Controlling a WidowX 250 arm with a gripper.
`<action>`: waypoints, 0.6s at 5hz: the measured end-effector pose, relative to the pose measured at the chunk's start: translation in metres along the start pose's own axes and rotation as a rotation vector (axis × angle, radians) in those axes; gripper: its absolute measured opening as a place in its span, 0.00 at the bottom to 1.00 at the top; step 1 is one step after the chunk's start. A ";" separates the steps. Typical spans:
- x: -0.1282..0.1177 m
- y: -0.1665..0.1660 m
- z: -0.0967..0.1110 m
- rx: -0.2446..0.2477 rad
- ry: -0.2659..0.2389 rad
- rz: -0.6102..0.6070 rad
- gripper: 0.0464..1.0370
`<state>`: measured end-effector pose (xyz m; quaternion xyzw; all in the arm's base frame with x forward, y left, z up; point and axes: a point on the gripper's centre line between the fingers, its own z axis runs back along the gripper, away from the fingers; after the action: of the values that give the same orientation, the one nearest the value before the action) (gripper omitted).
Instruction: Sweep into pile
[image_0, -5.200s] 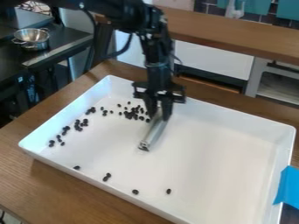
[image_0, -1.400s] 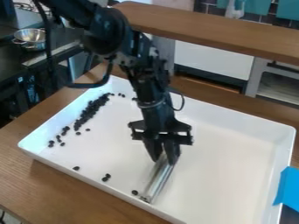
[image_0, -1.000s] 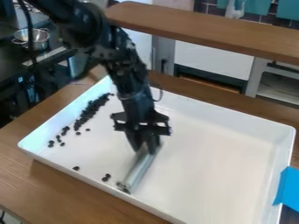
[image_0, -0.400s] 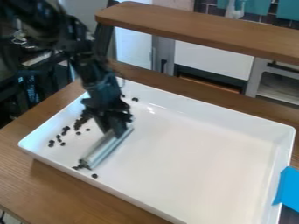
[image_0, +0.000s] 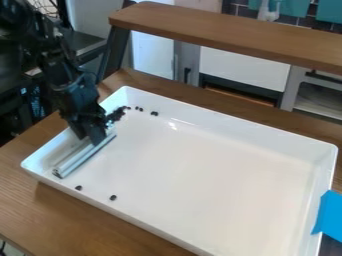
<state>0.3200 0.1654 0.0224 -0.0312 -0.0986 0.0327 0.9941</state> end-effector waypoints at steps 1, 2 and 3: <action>-0.001 0.009 0.001 -0.007 0.015 0.009 0.30; -0.006 0.000 0.005 -0.064 0.057 0.046 0.30; -0.007 -0.026 0.019 -0.139 0.105 0.120 0.30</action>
<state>0.3111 0.1399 0.0415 -0.1074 -0.0465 0.0835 0.9896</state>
